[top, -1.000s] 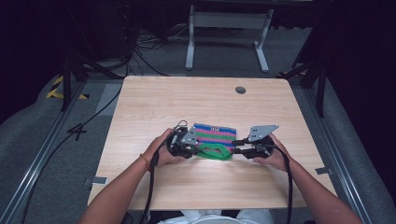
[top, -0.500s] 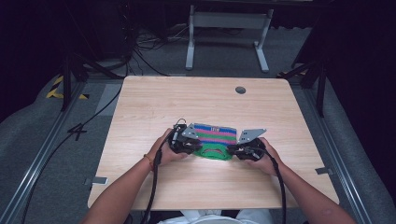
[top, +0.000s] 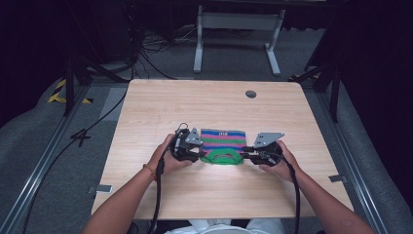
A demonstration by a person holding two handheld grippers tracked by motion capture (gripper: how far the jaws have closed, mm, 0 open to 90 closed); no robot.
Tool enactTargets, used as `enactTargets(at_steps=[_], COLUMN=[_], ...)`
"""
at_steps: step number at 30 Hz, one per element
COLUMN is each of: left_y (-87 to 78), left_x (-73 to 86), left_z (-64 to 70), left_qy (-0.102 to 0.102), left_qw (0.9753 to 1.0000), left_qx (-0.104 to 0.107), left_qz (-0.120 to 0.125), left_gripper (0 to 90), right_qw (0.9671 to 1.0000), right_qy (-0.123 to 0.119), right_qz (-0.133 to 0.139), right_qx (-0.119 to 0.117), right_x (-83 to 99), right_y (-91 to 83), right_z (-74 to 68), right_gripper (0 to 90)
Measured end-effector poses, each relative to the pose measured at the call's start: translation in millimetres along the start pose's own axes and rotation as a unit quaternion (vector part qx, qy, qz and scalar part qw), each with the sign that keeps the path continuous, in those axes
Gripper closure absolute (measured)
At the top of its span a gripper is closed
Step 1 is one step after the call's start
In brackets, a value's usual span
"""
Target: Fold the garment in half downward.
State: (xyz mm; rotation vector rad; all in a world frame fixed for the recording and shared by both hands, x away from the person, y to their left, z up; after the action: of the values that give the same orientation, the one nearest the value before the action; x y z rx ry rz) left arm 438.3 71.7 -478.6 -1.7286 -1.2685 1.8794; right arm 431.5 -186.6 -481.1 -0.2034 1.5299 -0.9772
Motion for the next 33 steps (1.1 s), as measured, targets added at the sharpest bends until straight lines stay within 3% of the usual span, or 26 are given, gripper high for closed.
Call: enactTargets(at_steps=[6, 12, 20, 24, 26, 33], left_y=[-22.3, -40.7, -62.3, -67.6, -70.5, -80.0], left_x=[7.0, 21.0, 43.2, 55.1, 62.0, 84.9], left_z=[2.7, 11.2, 13.1, 14.3, 17.1, 27.3], left_qy=[-0.003, 0.003, -0.018, -0.03, -0.038, -0.047], left_qw=[0.9997, 0.9982, 0.9962, 0.9952, 0.9958, 0.9947], left_qx=[-0.018, -0.037, -0.06, -0.064, -0.056, -0.07], left_qz=[-0.013, -0.047, -0.059, -0.067, -0.061, -0.059], left_gripper=[54.1, 45.2, 31.0, 25.1, 21.1, 21.3], right_qw=[0.9998, 0.9993, 0.9979, 0.9971, 0.9968, 0.9947], right_qy=[-0.005, -0.008, -0.006, 0.004, 0.009, 0.042], right_qz=[-0.006, -0.02, -0.04, -0.042, -0.041, -0.036], right_qx=[0.016, 0.03, 0.051, 0.063, 0.068, 0.086], right_x=[0.7, 5.2, 19.5, 30.7, 35.7, 59.1], right_y=[-15.6, -28.9, -48.3, -59.7, -64.0, -81.7], right_z=[0.8, -1.1, -2.3, -0.3, 2.0, 7.9], right_gripper=[64.0, 50.0, 36.2, 32.2, 30.9, 27.5])
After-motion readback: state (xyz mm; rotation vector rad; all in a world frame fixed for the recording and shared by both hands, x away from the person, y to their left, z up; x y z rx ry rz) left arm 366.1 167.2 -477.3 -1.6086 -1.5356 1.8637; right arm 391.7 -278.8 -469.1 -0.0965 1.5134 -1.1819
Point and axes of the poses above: each handheld gripper's, and its own axes: y roughly forward along the jaws, x roughly out of its underside, z roughly to its right, the point moved 5 cm from there along y, roughly forward along the jaws
